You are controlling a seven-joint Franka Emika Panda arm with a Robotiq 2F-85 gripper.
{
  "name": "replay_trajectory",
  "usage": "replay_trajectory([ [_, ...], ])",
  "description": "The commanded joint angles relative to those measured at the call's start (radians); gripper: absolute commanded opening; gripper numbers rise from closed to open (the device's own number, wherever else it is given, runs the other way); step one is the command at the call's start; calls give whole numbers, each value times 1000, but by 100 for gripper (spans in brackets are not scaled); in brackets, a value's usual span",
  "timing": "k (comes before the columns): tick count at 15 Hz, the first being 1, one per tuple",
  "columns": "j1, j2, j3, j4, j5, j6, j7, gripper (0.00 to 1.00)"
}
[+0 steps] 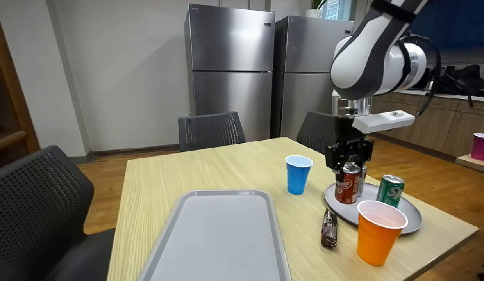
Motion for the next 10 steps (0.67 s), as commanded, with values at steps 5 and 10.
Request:
replay_trajectory([
  [5,-56,-23,-39,-17,7,2,-7,39],
  [10,-74,14,-47,8,23,-1,-6,39],
])
